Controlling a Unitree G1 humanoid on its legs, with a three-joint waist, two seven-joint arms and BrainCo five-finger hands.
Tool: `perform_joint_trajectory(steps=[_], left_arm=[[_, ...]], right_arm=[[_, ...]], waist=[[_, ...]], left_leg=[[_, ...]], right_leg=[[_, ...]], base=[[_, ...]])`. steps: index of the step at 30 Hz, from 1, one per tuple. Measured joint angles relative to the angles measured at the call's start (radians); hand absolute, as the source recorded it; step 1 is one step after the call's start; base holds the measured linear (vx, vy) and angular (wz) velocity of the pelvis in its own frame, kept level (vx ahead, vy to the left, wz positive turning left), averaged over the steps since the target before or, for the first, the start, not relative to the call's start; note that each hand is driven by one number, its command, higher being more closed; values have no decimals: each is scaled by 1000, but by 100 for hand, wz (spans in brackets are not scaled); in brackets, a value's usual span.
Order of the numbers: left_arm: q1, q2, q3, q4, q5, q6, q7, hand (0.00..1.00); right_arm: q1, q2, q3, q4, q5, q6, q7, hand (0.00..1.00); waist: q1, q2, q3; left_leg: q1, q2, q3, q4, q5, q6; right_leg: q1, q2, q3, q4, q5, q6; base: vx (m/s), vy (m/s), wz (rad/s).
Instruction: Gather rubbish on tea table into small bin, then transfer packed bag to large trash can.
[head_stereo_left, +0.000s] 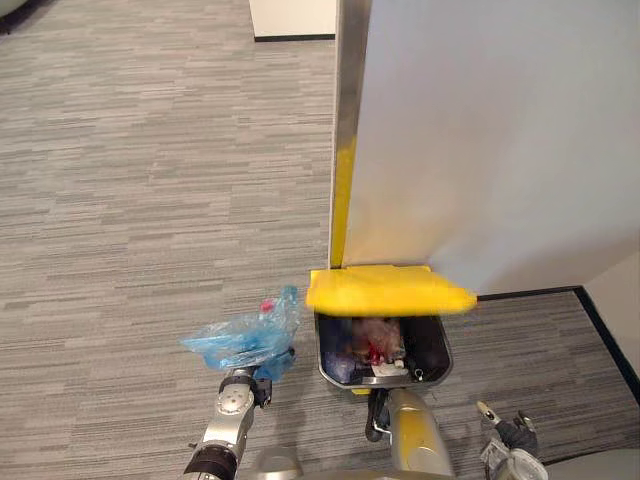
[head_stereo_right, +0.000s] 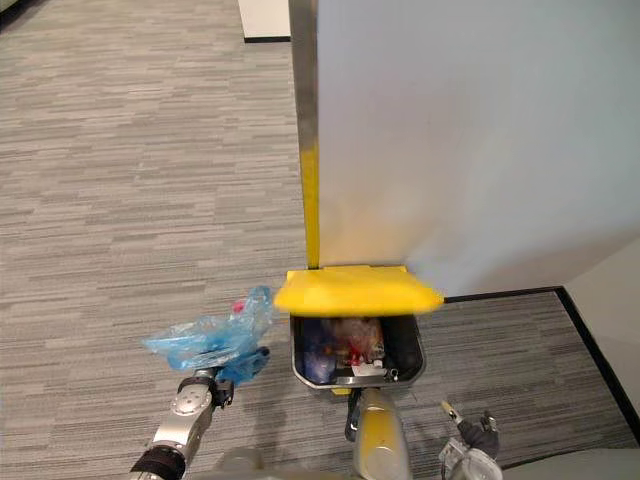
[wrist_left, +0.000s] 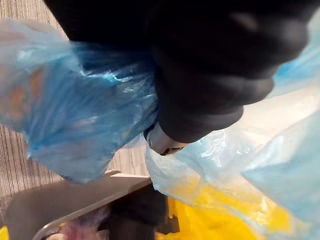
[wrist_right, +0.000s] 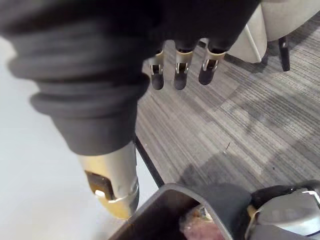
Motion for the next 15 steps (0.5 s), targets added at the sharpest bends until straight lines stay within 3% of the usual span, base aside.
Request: perform_joint_trajectory(steps=[3,10,14,15], left_arm=[[0,-23,-6,-41,1,0,-5,100],[3,-13,-14,-60,19,0,-6,100],[5,14,-33,-60,19,0,-6,100],[19,24,-44,-63,19,0,-5,100]], right_arm=[[2,23,18,0,9,-1,0,0],[-45,25,176,-7,8,-3,22,0],[-117,25,299,-6,-5,-3,25,0],[-158,22,359,-6,-17,-4,24,0]], waist=[[1,-8,-31],[2,-11,-85],[8,-20,-107],[13,-20,-107]], left_leg=[[-1,23,1,-61,37,-45],[-38,61,-17,-143,54,-72],[-112,63,-49,-196,79,-97],[-138,62,-49,-186,96,-87]], right_leg=[[3,-1,-38,-3,-7,-6],[-1,12,-103,-54,0,-18],[-73,49,-48,-80,-3,-20],[-81,66,-18,-96,11,-7]], base=[[154,-95,32],[13,-35,27],[-89,-71,36],[-83,-79,29]])
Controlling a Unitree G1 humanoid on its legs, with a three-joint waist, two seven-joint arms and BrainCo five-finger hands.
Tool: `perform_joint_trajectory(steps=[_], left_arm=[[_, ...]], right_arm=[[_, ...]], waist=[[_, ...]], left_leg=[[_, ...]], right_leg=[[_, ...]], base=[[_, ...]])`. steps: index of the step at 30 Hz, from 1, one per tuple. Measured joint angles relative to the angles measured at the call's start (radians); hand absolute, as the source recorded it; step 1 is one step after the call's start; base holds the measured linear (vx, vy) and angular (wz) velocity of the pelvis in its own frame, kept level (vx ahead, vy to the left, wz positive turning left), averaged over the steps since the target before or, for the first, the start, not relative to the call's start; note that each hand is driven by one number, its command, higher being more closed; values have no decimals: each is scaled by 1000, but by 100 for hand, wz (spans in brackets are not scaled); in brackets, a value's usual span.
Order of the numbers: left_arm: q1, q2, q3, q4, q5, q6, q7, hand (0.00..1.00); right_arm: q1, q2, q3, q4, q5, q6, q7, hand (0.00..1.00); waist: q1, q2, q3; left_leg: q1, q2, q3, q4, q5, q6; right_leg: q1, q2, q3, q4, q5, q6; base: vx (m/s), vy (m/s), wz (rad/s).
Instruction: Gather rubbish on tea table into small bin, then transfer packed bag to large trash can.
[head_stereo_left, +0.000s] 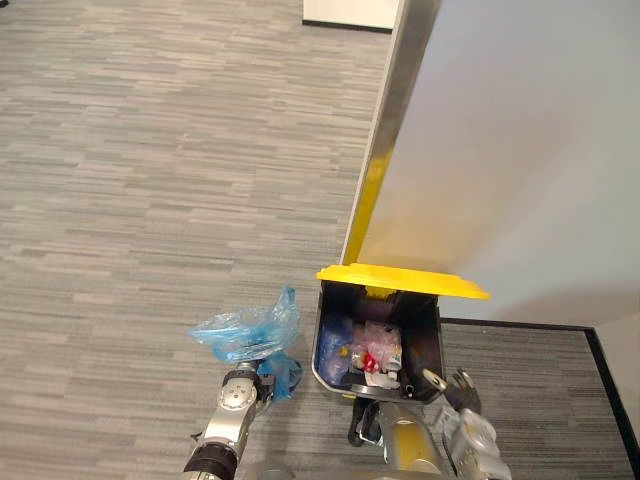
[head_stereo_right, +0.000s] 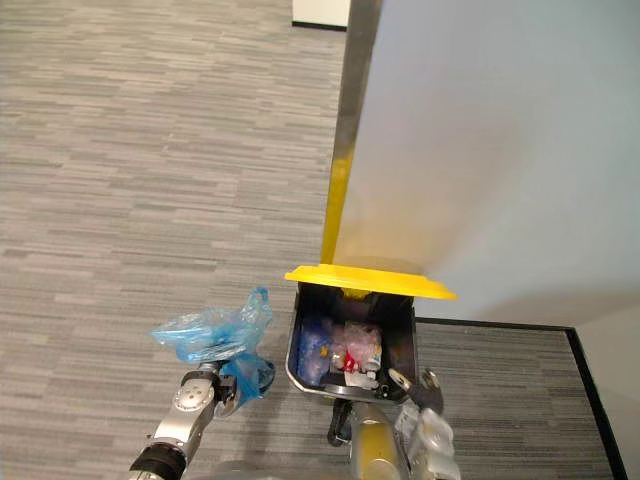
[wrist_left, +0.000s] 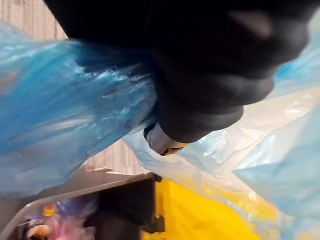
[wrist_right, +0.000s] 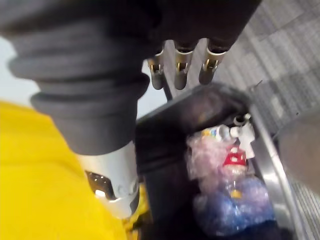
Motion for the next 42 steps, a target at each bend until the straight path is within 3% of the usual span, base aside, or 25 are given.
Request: perform_joint_trajectory(steps=[5,9,12,18,26,28,35,42], left_arm=[[18,7,-5,-93,-1,-5,4,100],[-9,22,-7,-128,-2,-8,12,100],[-66,36,-7,-132,-4,-21,29,100],[-149,82,-20,-133,-24,-29,30,100],[-126,118,-63,-211,-57,-53,28,100],[-121,121,-85,-228,-64,-55,27,100],[-102,126,-150,-309,-64,-60,21,100],[-97,128,-245,-364,-64,-66,-16,100]], right_arm=[[-134,-2,140,-57,-60,-6,-5,0],[-265,-25,224,-93,-125,-18,-10,0],[-374,-91,242,-104,-180,-27,-22,0],[-514,-238,249,-86,-241,-17,-27,0],[-635,-374,251,-58,-271,-11,-28,0],[-634,-409,278,-58,-294,-11,-28,0],[-615,-441,290,-69,-402,-6,-26,0],[-613,-451,322,-69,-440,7,-24,0]], waist=[[45,-1,5],[65,-12,54],[76,-29,95],[71,-64,187],[69,-65,196],[53,-65,196],[38,-64,196],[19,-67,198]], left_leg=[[-119,-2,-22,58,17,-18],[-190,-3,-57,71,63,-27],[-250,-5,-86,82,83,-29],[-295,-37,-109,89,71,-38],[-302,-50,-104,115,59,-24],[-300,-51,-106,132,37,-25],[-273,-53,-103,157,11,-15],[-222,-53,-56,162,-6,-5]], right_leg=[[-63,-10,-11,5,17,-23],[-88,-30,-49,5,20,-29],[-116,-39,-67,-1,20,-29],[-153,-48,-22,31,30,-34],[-153,-39,7,2,69,-64],[-149,-38,12,3,71,-63],[-111,-27,27,-19,76,-49],[-83,-11,67,-35,95,-46]], base=[[-74,-42,25],[-70,-69,43],[-77,-83,45],[-72,12,17],[24,56,-9],[0,60,-8],[-13,38,-6],[13,41,-19]])
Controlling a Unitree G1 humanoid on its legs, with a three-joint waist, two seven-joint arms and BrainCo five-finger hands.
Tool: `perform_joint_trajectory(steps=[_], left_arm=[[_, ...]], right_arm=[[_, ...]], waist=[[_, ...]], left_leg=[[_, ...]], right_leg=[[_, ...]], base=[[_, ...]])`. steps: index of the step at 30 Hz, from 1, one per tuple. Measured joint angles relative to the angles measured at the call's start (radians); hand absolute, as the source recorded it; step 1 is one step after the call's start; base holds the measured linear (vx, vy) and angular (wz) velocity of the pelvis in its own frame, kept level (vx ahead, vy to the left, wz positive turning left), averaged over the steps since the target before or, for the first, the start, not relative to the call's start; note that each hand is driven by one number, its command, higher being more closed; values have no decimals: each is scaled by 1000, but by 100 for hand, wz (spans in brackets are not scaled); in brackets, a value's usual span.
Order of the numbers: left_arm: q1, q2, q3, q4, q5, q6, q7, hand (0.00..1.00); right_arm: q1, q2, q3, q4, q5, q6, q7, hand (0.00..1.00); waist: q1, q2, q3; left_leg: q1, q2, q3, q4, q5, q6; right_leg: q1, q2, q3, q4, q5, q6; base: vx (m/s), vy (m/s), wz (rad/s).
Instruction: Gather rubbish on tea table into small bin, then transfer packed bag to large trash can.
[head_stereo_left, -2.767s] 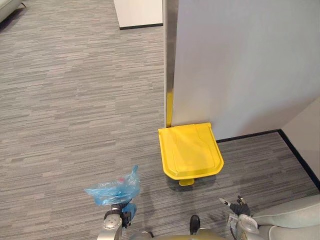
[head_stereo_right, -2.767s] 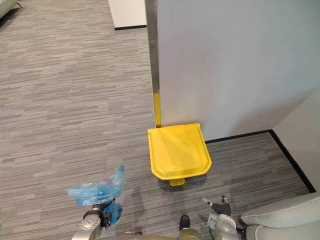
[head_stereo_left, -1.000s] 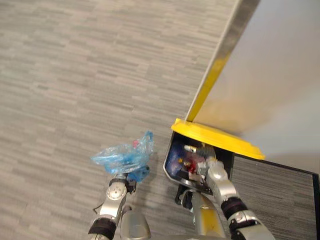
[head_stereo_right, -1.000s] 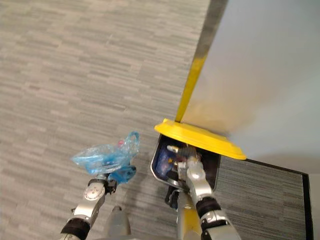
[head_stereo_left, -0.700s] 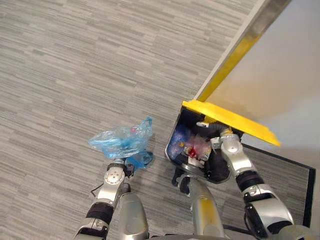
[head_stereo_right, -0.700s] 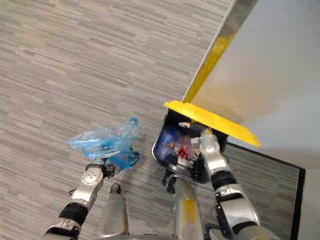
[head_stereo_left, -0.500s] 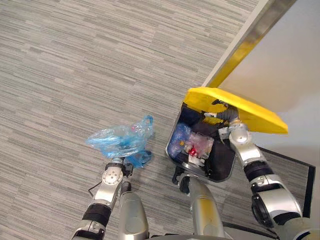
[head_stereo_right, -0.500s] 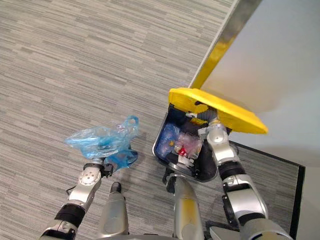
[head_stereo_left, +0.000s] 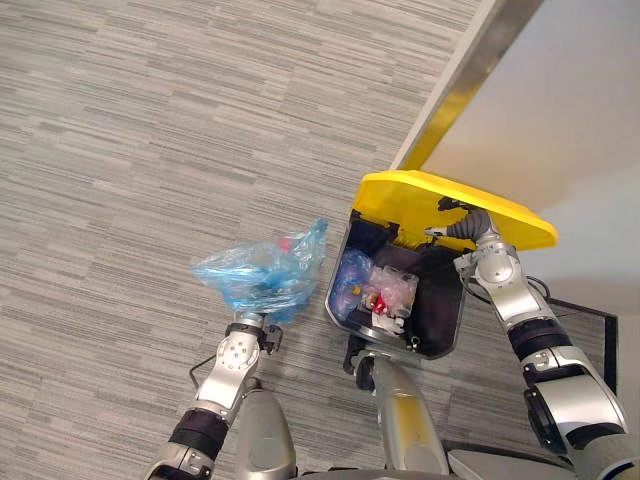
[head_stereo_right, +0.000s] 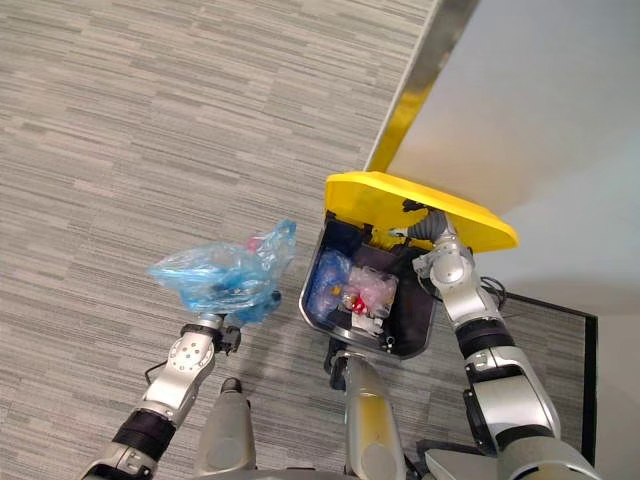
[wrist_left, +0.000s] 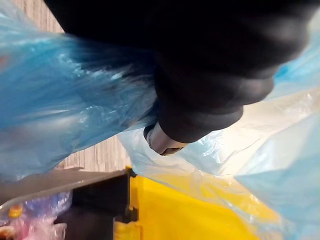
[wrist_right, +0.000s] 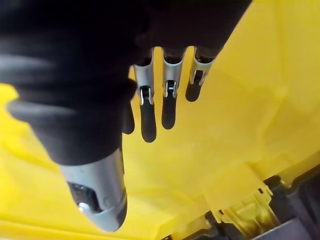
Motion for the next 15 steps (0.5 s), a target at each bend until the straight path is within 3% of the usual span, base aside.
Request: perform_joint_trajectory(steps=[7,15], left_arm=[[-116,-42,-152,-44,1,0,-3,100],[-321,-132,-312,-18,2,0,3,100]], right_arm=[[-15,0,23,2,-18,14,1,0],[-86,21,61,19,-17,43,17,0]], waist=[[-8,0,0],[-45,4,3]], left_leg=[[18,-6,51,36,-34,14],[18,-25,59,67,-50,25]], right_leg=[[5,14,50,-18,25,10],[10,2,70,-18,38,-4]], base=[[5,66,-23],[1,37,-4]])
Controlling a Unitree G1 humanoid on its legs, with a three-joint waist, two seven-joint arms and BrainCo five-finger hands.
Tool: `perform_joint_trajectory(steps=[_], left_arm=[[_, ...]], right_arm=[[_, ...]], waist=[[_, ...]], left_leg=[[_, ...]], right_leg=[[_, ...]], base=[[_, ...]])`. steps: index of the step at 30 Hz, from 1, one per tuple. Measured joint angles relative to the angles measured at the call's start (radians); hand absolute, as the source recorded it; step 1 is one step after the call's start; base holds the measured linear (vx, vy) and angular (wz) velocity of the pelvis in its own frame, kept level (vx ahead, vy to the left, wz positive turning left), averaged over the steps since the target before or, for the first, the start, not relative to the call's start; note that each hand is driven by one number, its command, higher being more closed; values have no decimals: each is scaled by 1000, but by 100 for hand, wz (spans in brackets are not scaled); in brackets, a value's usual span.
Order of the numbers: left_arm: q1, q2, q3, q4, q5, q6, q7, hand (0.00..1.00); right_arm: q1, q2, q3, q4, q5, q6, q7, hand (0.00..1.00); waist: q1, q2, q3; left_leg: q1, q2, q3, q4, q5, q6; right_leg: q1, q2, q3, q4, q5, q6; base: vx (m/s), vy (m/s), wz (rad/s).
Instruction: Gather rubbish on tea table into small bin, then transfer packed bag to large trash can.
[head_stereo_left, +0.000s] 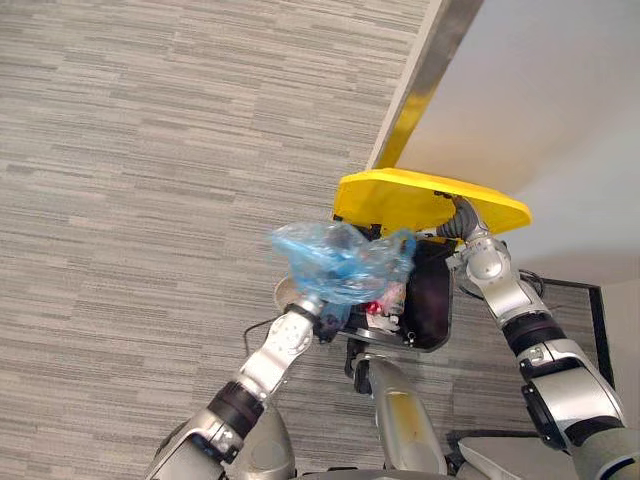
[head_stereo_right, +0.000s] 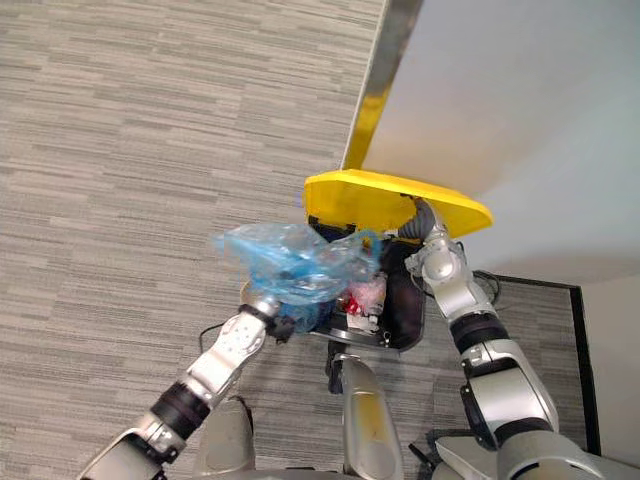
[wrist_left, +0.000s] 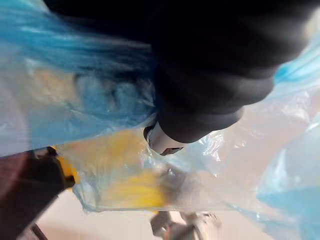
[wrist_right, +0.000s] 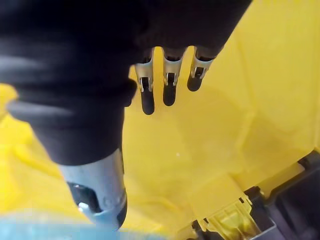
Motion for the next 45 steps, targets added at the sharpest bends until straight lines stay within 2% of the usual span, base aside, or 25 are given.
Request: perform_joint_trajectory(steps=[1,5,9,12,18,23,28,32,33,38,40,45], left_arm=[[-25,-9,-2,17,0,0,2,100],[-107,-34,-10,48,3,3,22,100],[-179,-48,-32,94,6,2,43,100],[-230,-61,-30,152,33,8,61,100],[-336,-76,-28,297,63,30,61,100],[-398,-120,-23,411,82,46,58,100],[-408,-137,65,456,111,56,60,100],[-413,-135,134,500,123,68,60,100],[-414,-135,145,508,134,71,60,0],[-418,-135,230,555,240,103,62,0],[-417,-135,248,590,309,142,62,0],[-415,-145,247,589,389,155,58,0]], right_arm=[[-13,1,18,2,0,2,3,0],[-50,1,21,2,0,3,3,0],[-91,1,22,2,1,3,3,0],[-127,0,21,1,2,2,2,0],[-168,-1,19,-20,3,2,-1,0],[-176,17,20,-112,13,3,-2,0],[-219,73,36,-206,15,2,-21,0],[-250,79,89,-262,35,2,-24,0],[-255,79,103,-282,35,1,-24,0],[-292,80,144,-313,29,-2,-43,0],[-298,79,149,-332,11,-3,-43,0],[-319,71,174,-332,-18,4,-45,0]], waist=[[-11,1,2],[-16,11,33],[-21,11,47],[-33,8,82],[-45,9,125],[-39,8,138],[-34,9,146],[-35,9,153],[-33,9,157],[-34,11,163],[-34,11,163],[-38,11,163]], left_leg=[[0,-5,0,2,-1,1],[-3,-13,11,29,-11,13],[-34,-17,23,49,-17,22],[-47,-22,30,73,-24,28],[-137,-22,42,159,-55,31],[-249,4,47,253,-90,30],[-337,28,54,333,-122,32],[-380,40,57,365,-135,32],[-392,48,57,381,-146,33],[-431,61,74,407,-159,35],[-433,63,86,410,-164,34],[-428,63,88,401,-164,35]], right_leg=[[0,-4,2,0,2,2],[-1,-5,20,-2,14,16],[-20,-2,36,-30,42,25],[-25,-3,47,-36,56,29],[-93,-1,66,-32,81,35],[-185,13,70,-2,90,38],[-272,27,80,32,91,36],[-311,34,84,41,94,31],[-321,43,84,45,95,30],[-367,52,97,56,101,22],[-379,61,106,59,103,21],[-383,59,112,61,103,21]], base=[[0,0,0],[-56,22,-10],[-59,15,-11],[-39,19,-8],[-36,27,-11],[-5,12,-12],[20,2,-13],[10,-18,-9],[5,-19,-14],[11,-20,-15],[34,-4,-18],[45,-18,-3]])
